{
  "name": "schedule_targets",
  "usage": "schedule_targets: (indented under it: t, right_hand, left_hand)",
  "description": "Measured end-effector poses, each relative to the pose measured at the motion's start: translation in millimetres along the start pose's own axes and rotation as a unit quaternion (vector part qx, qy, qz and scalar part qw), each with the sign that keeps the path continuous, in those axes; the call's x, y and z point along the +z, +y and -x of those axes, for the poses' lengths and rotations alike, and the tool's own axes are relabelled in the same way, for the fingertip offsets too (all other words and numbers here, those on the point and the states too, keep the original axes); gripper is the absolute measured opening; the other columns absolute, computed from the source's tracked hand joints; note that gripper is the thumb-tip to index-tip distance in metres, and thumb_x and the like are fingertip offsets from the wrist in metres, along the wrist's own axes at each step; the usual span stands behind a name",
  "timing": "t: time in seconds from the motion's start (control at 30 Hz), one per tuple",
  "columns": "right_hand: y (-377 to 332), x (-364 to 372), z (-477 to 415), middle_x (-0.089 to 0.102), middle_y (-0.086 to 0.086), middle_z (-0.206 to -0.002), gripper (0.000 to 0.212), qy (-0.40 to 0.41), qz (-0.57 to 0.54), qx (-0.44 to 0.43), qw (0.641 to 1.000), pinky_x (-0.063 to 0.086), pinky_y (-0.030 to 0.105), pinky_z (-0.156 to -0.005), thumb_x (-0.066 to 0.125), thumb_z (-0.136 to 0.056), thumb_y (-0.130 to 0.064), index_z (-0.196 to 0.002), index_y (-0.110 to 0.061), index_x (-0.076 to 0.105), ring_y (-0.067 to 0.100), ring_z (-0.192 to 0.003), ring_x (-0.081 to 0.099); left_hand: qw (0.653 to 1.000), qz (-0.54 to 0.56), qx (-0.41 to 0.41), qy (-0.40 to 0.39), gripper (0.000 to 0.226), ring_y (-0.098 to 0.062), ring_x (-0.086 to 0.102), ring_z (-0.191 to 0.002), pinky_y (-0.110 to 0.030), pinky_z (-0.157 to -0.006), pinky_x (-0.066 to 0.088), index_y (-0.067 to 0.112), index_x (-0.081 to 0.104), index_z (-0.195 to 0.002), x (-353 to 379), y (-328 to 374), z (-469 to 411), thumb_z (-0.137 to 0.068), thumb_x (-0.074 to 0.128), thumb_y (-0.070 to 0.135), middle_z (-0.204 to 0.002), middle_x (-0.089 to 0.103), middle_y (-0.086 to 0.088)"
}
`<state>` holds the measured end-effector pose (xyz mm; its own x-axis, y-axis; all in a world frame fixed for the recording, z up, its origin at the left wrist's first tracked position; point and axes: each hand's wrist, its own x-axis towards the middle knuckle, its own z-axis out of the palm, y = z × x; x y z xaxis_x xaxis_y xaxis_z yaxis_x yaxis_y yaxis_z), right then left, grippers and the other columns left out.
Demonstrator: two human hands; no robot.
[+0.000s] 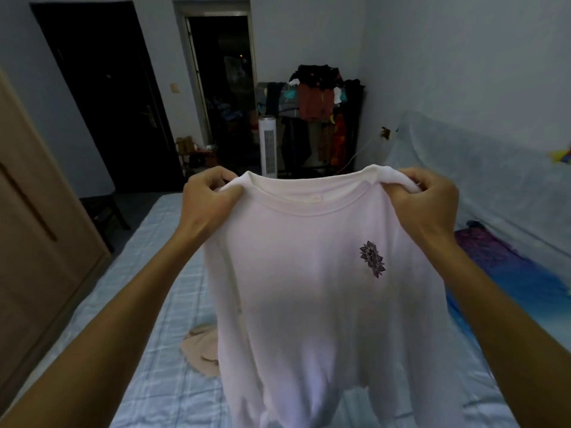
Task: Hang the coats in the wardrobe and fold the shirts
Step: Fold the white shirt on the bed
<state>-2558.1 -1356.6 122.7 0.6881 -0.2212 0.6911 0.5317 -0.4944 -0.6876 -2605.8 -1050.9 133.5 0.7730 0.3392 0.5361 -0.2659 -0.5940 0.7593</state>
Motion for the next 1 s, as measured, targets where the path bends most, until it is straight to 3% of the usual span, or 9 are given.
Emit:
schedule_targets:
  t: [0.17,0.37,0.57,0.7,0.8,0.87,0.93,1.0]
  right_hand:
    - [34.2,5.8,15.5,0.058,-0.011,-0.058,0.015,-0.030,0.038,0.024,0.999,0.042,0.029,-0.051,0.069,-0.081,-0.037,-0.070,-0.027,0.066,0.015,-0.054,0.052]
    - [116.5,59.7,-7.7,0.052,-0.008,-0.052,0.032,-0.091,0.079,0.105,0.987,0.033,0.026,-0.048,0.068,-0.081,-0.041,-0.056,-0.025,0.057,0.008,-0.050,0.046]
    - [275.7,174.5,-52.4,0.063,-0.001,-0.063,0.030,-0.178,0.151,0.178,0.956,0.044,0.034,-0.056,0.066,-0.080,-0.042,-0.069,-0.014,0.065,0.018,-0.061,0.059]
    - [397.6,274.2,-84.8,0.062,0.004,-0.067,0.031,-0.178,0.216,0.190,0.941,0.037,0.031,-0.053,0.061,-0.081,-0.040,-0.072,-0.011,0.062,0.024,-0.065,0.059]
    - [480.2,340.1,-93.6,0.067,0.003,-0.097,0.022,-0.154,0.229,0.211,0.938,0.042,0.029,-0.071,0.061,-0.083,-0.036,-0.098,-0.020,0.066,0.023,-0.091,0.061]
    - [526.4,371.3,-82.7,0.060,0.006,-0.118,0.038,-0.154,0.220,0.211,0.940,0.039,0.032,-0.092,0.062,-0.085,-0.032,-0.120,-0.018,0.059,0.023,-0.111,0.053]
    - [557.1,389.5,-55.8,0.055,0.010,-0.125,0.041,-0.170,0.204,0.212,0.941,0.035,0.034,-0.102,0.061,-0.087,-0.027,-0.125,-0.013,0.056,0.025,-0.118,0.048]
    - [578.0,395.0,-11.8,0.056,0.010,-0.125,0.037,-0.211,0.176,0.224,0.935,0.035,0.033,-0.102,0.059,-0.089,-0.022,-0.124,-0.010,0.057,0.026,-0.118,0.049]
  left_hand:
    - [0.999,-0.003,-0.022,-0.039,0.011,-0.011,0.051,-0.062,-0.028,-0.060,0.044,0.019,0.067,-0.071,27.2,-33.7,-0.6,-0.070,0.064,0.029,-0.072,0.062,-0.014]
    - [0.993,-0.046,-0.043,-0.100,0.012,-0.010,0.053,-0.060,-0.024,-0.057,0.042,0.023,0.063,-0.064,94.6,-90.2,-46.9,-0.069,0.063,0.035,-0.063,0.058,0.002]
    - [0.965,-0.162,-0.089,-0.185,0.015,-0.013,0.055,-0.064,-0.024,-0.055,0.037,0.027,0.063,-0.070,229.3,-210.0,-136.9,-0.067,0.055,0.040,-0.061,0.056,0.011]
    - [0.945,-0.245,-0.109,-0.186,0.015,-0.022,0.060,-0.091,-0.027,-0.069,0.041,0.023,0.069,-0.093,341.4,-312.5,-195.2,-0.082,0.059,0.027,-0.090,0.067,-0.001]
    - [0.935,-0.272,-0.145,-0.177,0.029,-0.032,0.055,-0.111,-0.034,-0.090,0.042,0.018,0.060,-0.117,419.6,-381.8,-220.0,-0.089,0.058,0.023,-0.120,0.057,-0.013]
    - [0.919,-0.294,-0.172,-0.200,0.046,-0.034,0.044,-0.121,-0.039,-0.101,0.033,0.017,0.045,-0.132,461.3,-420.0,-215.4,-0.089,0.060,0.027,-0.131,0.043,-0.017]
    - [0.910,-0.293,-0.184,-0.227,0.052,-0.034,0.042,-0.123,-0.041,-0.103,0.030,0.015,0.040,-0.137,487.8,-449.9,-190.2,-0.090,0.059,0.027,-0.134,0.038,-0.017]
    - [0.902,-0.292,-0.168,-0.271,0.050,-0.035,0.045,-0.119,-0.042,-0.102,0.031,0.013,0.041,-0.137,499.2,-475.7,-148.4,-0.091,0.057,0.025,-0.133,0.041,-0.017]
